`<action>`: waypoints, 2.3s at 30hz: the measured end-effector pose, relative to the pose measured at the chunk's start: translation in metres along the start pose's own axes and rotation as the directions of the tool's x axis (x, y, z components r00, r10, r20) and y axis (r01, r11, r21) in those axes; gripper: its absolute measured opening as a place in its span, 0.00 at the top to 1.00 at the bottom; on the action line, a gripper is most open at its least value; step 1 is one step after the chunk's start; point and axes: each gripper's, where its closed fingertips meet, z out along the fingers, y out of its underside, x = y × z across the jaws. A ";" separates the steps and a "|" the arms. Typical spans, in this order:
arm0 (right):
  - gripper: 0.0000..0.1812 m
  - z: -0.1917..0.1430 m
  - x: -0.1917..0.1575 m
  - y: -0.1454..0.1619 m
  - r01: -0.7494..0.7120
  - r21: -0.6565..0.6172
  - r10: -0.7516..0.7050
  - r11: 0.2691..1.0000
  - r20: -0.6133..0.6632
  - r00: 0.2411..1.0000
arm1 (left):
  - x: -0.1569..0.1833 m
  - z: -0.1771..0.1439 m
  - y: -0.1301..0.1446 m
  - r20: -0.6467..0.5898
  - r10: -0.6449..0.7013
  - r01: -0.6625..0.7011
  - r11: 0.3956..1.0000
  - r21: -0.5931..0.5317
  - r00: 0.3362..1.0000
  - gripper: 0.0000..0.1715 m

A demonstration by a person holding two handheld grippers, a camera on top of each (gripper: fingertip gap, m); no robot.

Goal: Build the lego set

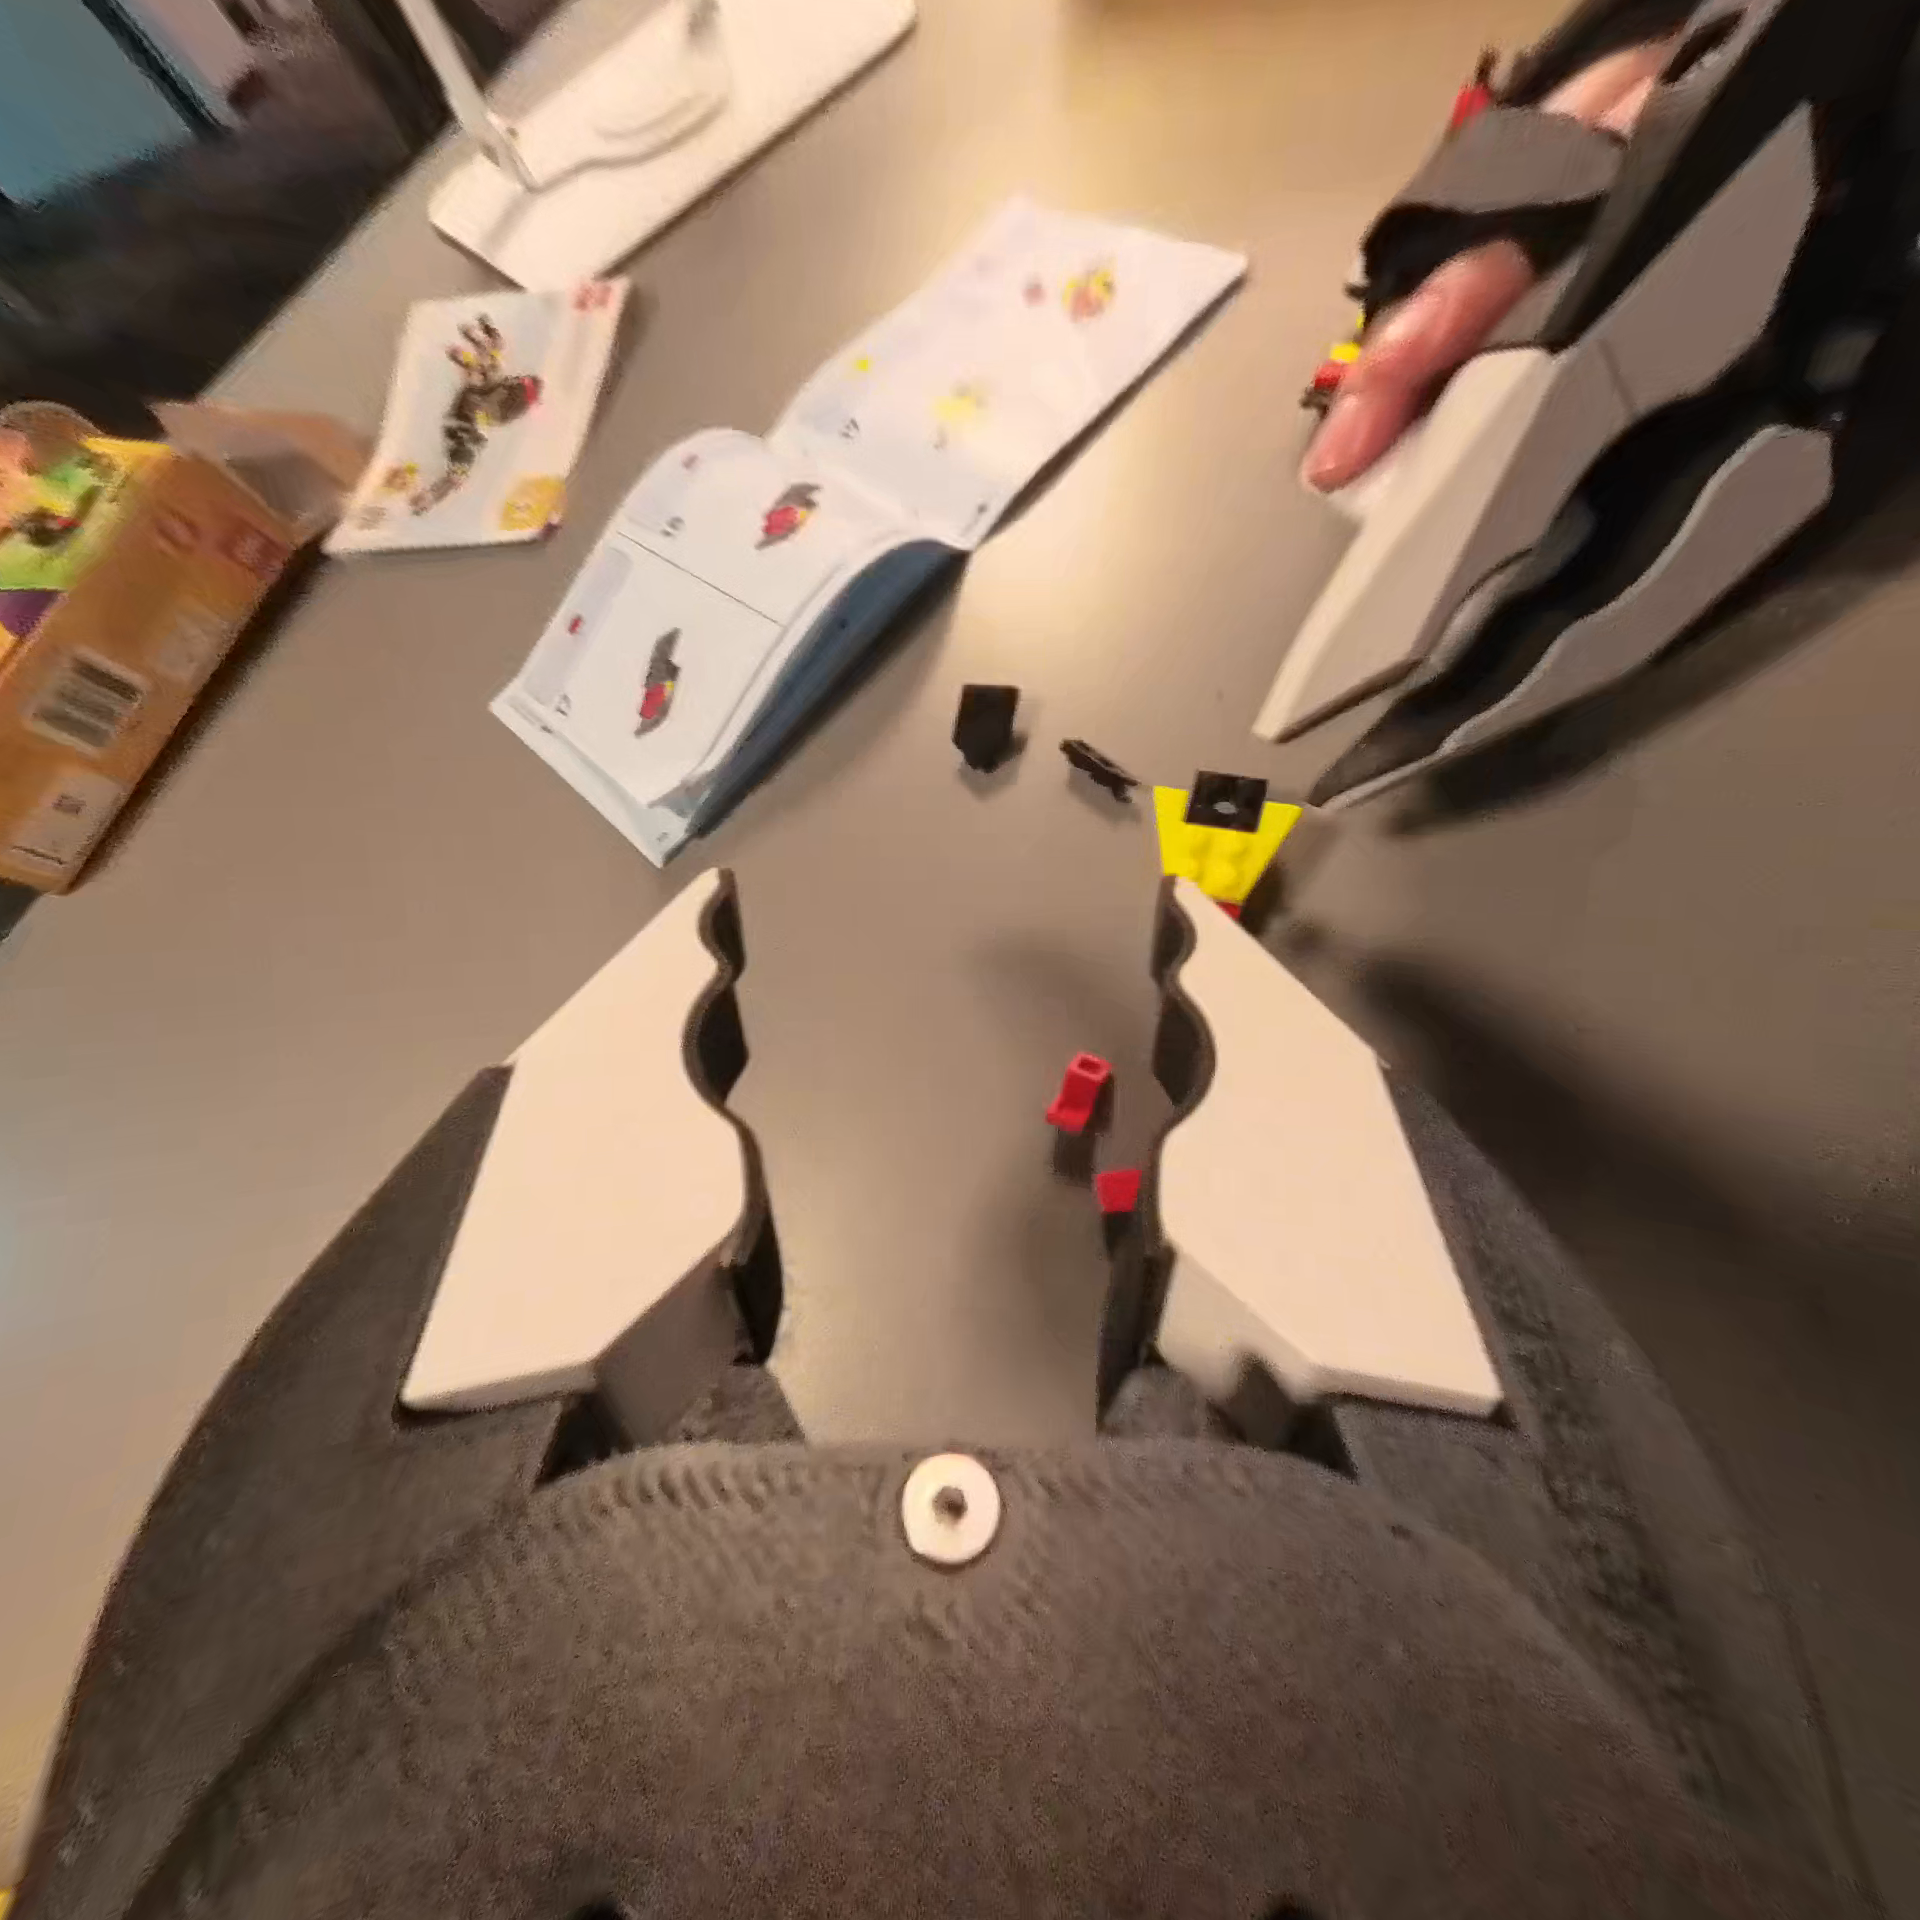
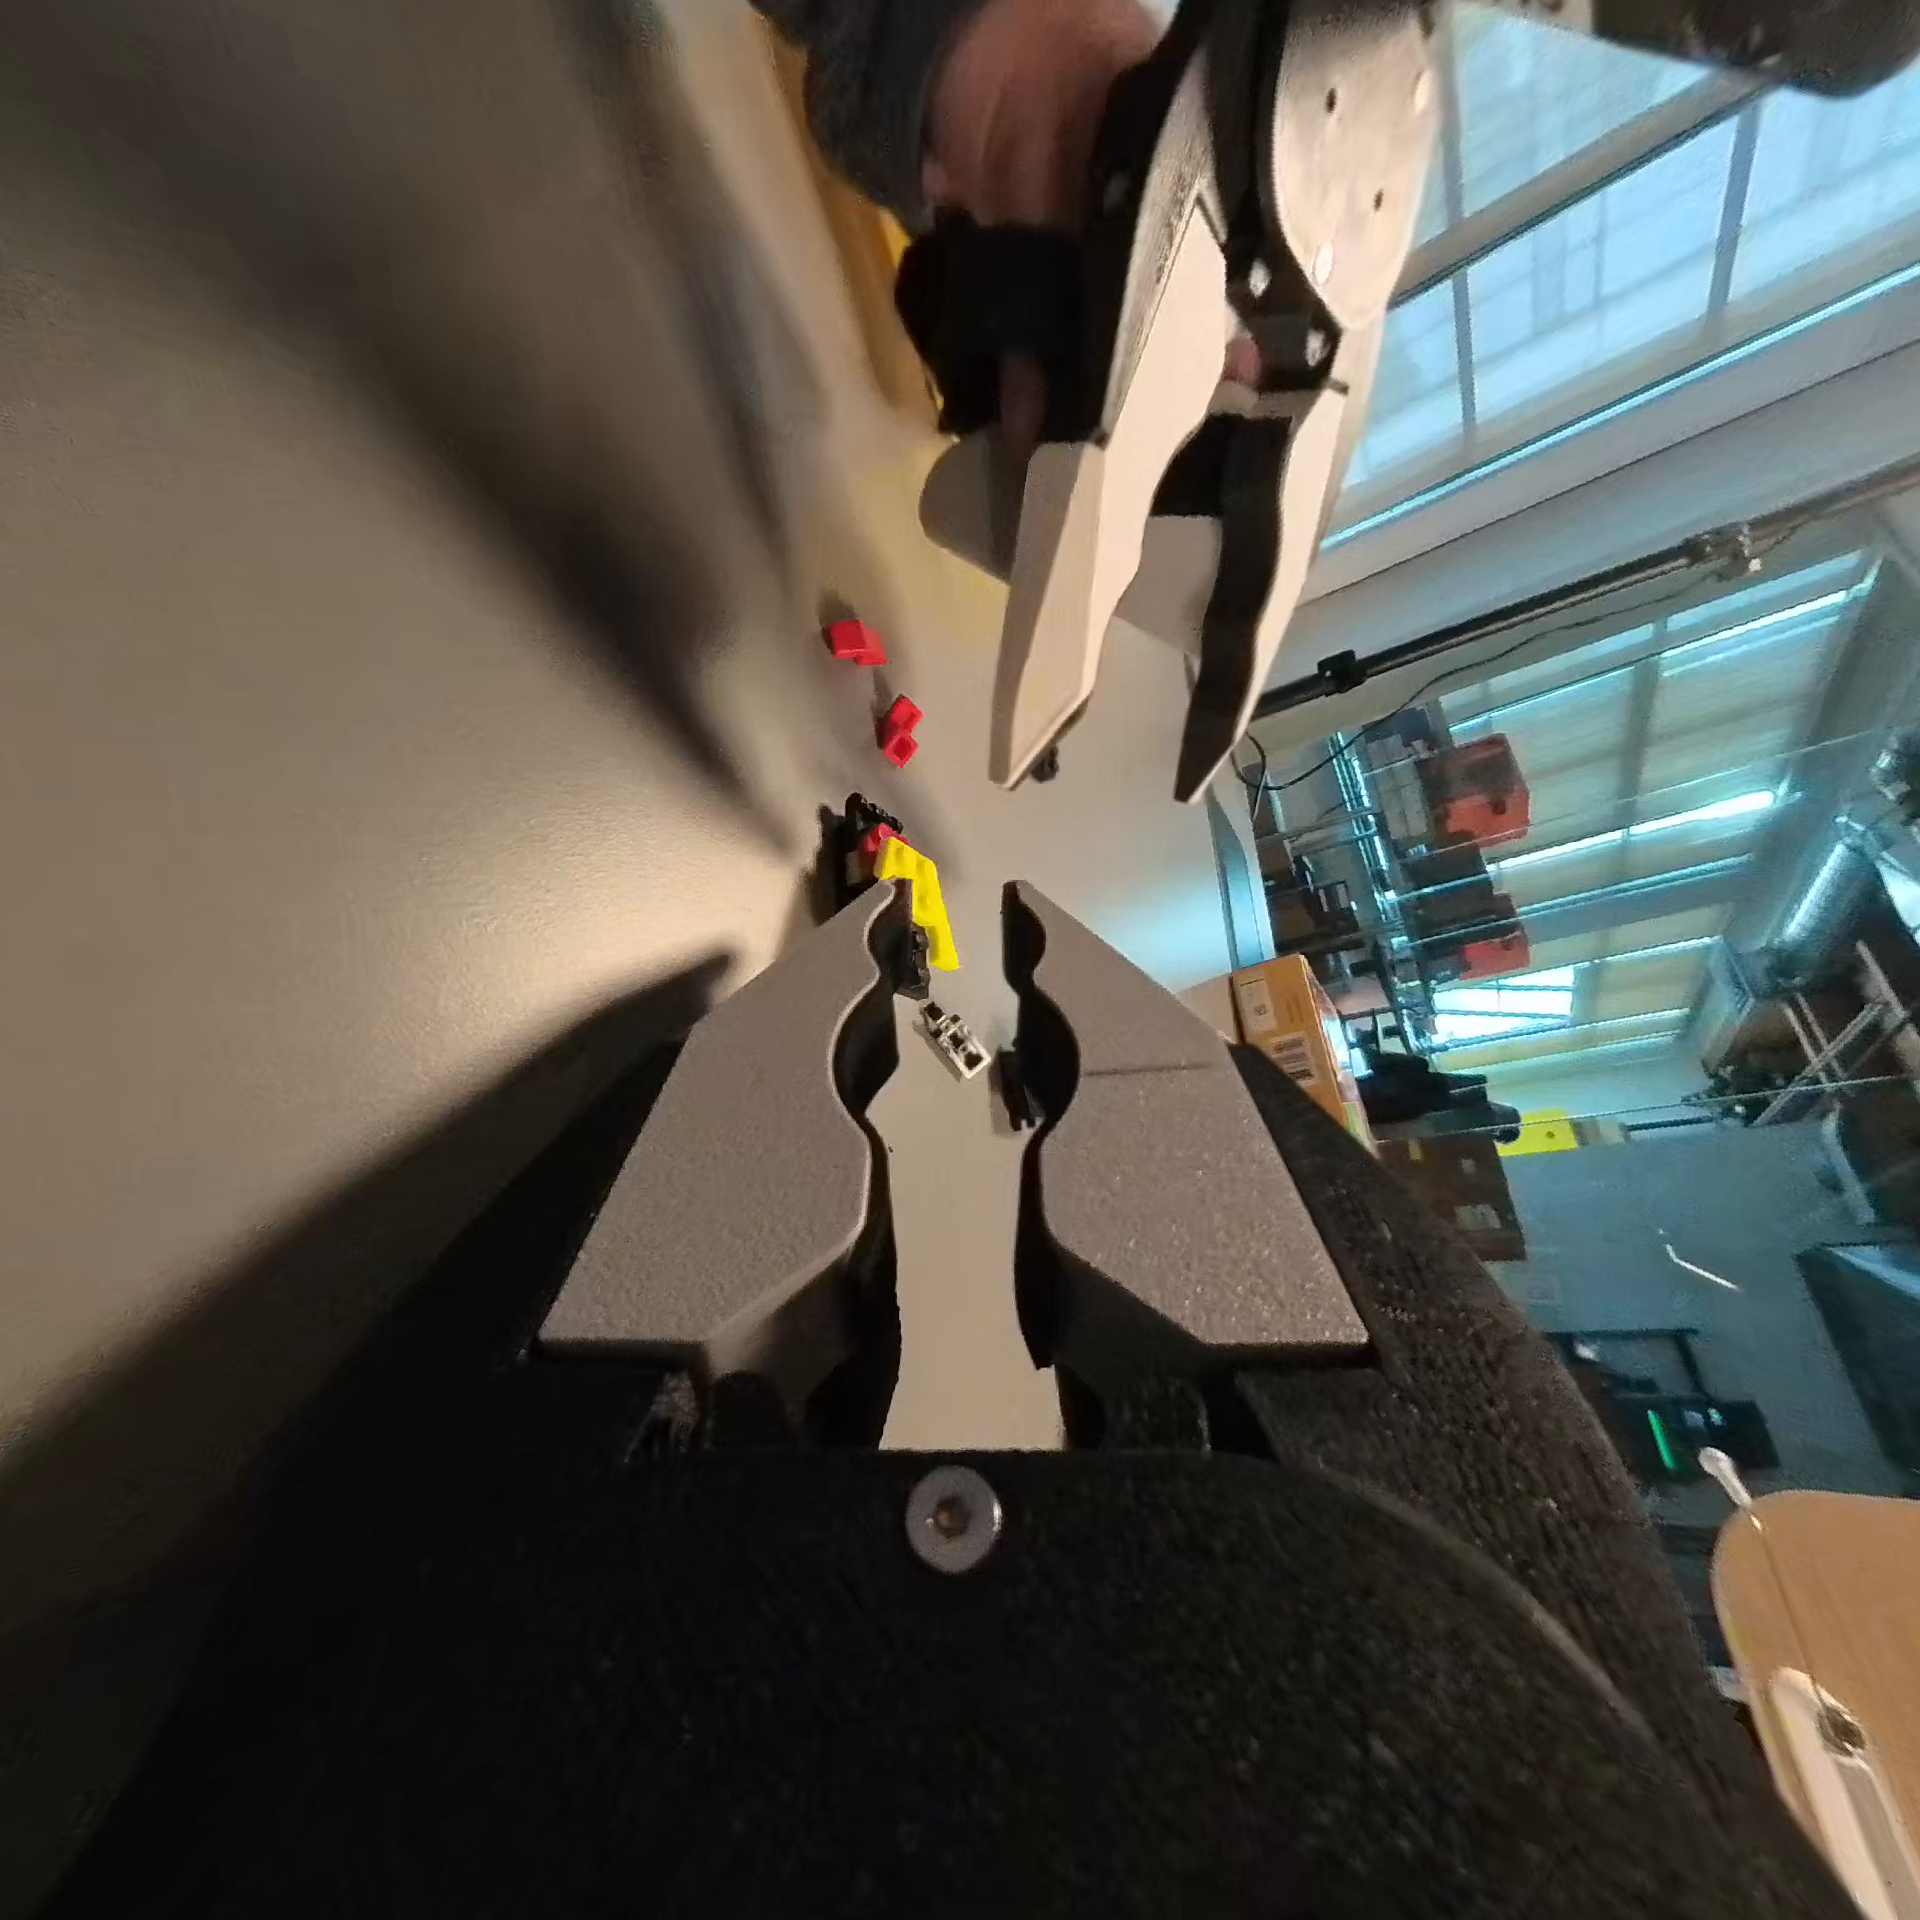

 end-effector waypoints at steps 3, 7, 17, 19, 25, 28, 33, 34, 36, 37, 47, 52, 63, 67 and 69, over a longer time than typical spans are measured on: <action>0.92 0.000 -0.002 -0.003 0.033 0.010 -0.033 0.999 0.001 0.999 | -0.005 -0.001 0.019 -0.005 -0.018 0.018 1.000 -0.011 1.000 0.49; 0.92 0.001 -0.006 -0.005 0.065 0.006 -0.065 0.998 0.008 0.998 | 0.011 -0.004 0.022 -0.138 -0.079 0.089 0.994 0.066 0.987 0.54; 0.90 0.004 -0.006 -0.001 0.083 -0.014 -0.083 0.996 0.000 0.997 | 0.047 0.009 0.024 -0.280 -0.039 0.022 0.998 -0.063 0.959 0.65; 0.89 0.004 -0.006 -0.001 0.086 -0.015 -0.086 0.996 -0.002 0.996 | 0.051 0.015 0.026 -0.290 -0.025 0.001 0.997 -0.082 0.957 0.65; 0.88 0.005 -0.006 0.001 0.090 -0.028 -0.091 0.996 -0.004 0.996 | 0.056 0.019 0.021 -0.400 -0.153 0.118 0.987 -0.110 0.904 0.79; 0.87 0.005 -0.007 0.003 0.108 -0.044 -0.108 0.993 -0.002 0.994 | 0.059 0.022 0.022 -0.381 -0.077 0.042 0.994 -0.099 0.921 0.88; 0.84 0.007 -0.001 0.011 0.185 -0.124 -0.191 0.975 -0.043 0.981 | 0.054 0.022 0.019 -0.334 -0.172 0.140 0.983 -0.117 0.927 0.91; 0.83 0.008 0.001 0.014 0.194 -0.147 -0.203 0.970 -0.053 0.978 | 0.057 0.020 0.015 -0.365 -0.230 0.201 0.973 -0.117 0.902 0.91; 0.82 0.010 0.002 0.017 0.209 -0.180 -0.222 0.961 -0.053 0.974 | 0.057 0.016 0.008 -0.400 -0.308 0.285 0.951 -0.118 0.863 0.91; 0.82 0.010 0.002 0.019 0.218 -0.198 -0.233 0.956 -0.055 0.971 | 0.058 0.014 0.005 -0.417 -0.335 0.317 0.941 -0.114 0.845 0.91; 0.98 0.006 0.021 0.023 0.252 -0.296 -0.307 0.921 -0.158 0.938 | 0.067 -0.018 0.001 -0.463 -0.148 0.140 0.989 -0.051 0.874 0.80; 0.98 0.007 0.020 0.023 0.258 -0.288 -0.311 0.922 -0.155 0.938 | 0.040 -0.033 0.039 -0.354 0.038 -0.077 0.992 -0.099 0.934 0.79; 0.98 0.006 0.019 0.025 0.241 -0.282 -0.291 0.929 -0.151 0.945 | 0.045 -0.034 0.056 -0.439 -0.003 -0.067 0.987 -0.143 0.899 0.82; 0.98 0.006 0.019 0.025 0.237 -0.279 -0.286 0.931 -0.151 0.946 | 0.040 -0.027 0.048 -0.391 -0.110 0.049 0.985 -0.164 0.914 0.82; 0.98 0.006 0.020 0.024 0.237 -0.278 -0.287 0.931 -0.153 0.946 | 0.031 -0.026 0.044 -0.313 -0.172 0.121 0.977 -0.176 0.934 0.81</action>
